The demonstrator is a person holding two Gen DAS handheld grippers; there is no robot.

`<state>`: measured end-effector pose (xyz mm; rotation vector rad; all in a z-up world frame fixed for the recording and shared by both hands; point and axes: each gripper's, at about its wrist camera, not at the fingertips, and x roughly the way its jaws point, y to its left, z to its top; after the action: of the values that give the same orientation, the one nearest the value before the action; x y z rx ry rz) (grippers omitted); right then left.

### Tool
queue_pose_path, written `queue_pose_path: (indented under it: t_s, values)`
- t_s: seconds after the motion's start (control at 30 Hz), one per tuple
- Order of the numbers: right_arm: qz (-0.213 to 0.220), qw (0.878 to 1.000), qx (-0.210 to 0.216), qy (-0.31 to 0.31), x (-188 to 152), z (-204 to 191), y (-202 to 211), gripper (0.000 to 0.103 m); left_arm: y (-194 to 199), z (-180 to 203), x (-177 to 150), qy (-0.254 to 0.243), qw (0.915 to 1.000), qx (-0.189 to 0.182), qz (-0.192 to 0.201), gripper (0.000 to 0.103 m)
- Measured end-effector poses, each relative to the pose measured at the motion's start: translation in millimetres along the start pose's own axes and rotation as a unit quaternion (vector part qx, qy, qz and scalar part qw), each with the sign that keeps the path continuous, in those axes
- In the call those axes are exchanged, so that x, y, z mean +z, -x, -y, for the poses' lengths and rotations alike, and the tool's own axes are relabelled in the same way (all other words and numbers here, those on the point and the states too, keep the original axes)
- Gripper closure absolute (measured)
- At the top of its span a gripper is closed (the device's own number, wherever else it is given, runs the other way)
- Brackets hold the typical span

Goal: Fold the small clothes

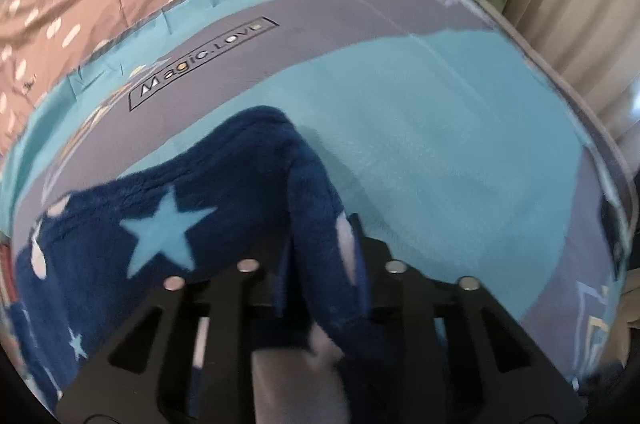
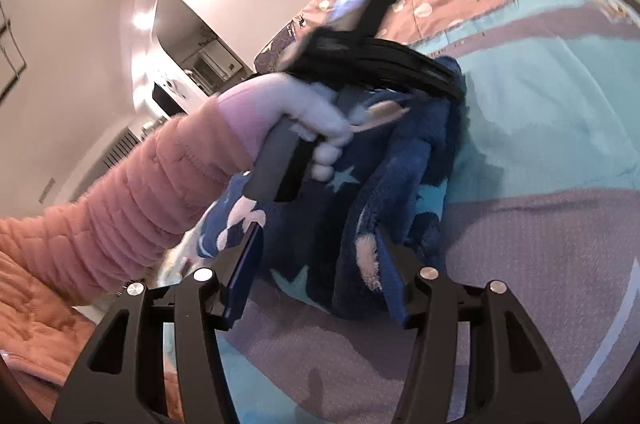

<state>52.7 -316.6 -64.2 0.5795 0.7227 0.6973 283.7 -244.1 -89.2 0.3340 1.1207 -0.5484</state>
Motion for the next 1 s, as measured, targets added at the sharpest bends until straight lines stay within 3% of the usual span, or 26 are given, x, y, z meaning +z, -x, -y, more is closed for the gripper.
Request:
queue_pose_path:
  t_s: [0.1, 0.23, 0.3, 0.4, 0.53, 0.63, 0.77, 0.83, 0.9, 1.0]
  values:
    - [-0.014, 1.0, -0.01, 0.004, 0.7, 5.3, -1.3, 0.046, 13.5, -23.2, -11.5, 0.028, 0.9992, -0.023, 0.015, 0.082]
    - [-0.069, 0.997, -0.039, 0.022, 2.1, 9.9, -20.6, 0.045, 19.6, -27.3, -14.8, 0.036, 0.9985, -0.036, 0.02, 0.082]
    - [-0.079, 0.996, -0.024, 0.023, -1.6, 10.2, -22.1, 0.043, 18.2, -23.6, -10.3, 0.042, 0.9981, -0.041, 0.021, 0.082]
    - [-0.114, 0.993, 0.025, 0.018, -9.2, 7.7, -22.6, 0.051, 4.6, -18.1, 6.4, 0.055, 0.9968, -0.056, 0.017, 0.083]
    - [-0.141, 0.99, -0.013, 0.018, -19.3, 12.7, -23.3, 0.051, -32.7, 10.6, 18.6, 0.011, 0.9998, -0.018, 0.006, 0.079]
    - [-0.135, 0.991, -0.015, 0.006, -21.0, 14.5, -21.1, 0.051, -34.6, 25.4, 21.0, -0.018, 0.9996, 0.015, 0.016, 0.077]
    - [-0.128, 0.99, -0.057, 0.007, -20.4, 6.7, -17.9, 0.054, -14.6, 10.2, 19.1, 0.001, 0.9994, -0.02, 0.03, 0.073]
    - [-0.104, 0.991, -0.087, 0.011, -16.1, 2.5, -6.0, 0.054, 9.8, 1.0, 14.9, 0.009, 0.9983, -0.028, 0.05, 0.071]
    - [-0.063, 0.988, -0.141, 0.015, -7.0, -3.0, 11.0, 0.054, 47.4, -11.4, 2.1, 0.011, 0.9958, -0.035, 0.084, 0.059]
    - [-0.002, 0.981, -0.191, 0.011, -0.9, -14.8, 33.5, 0.055, 98.6, -35.0, -36.1, -0.007, 0.9905, 0.011, 0.137, 0.047]
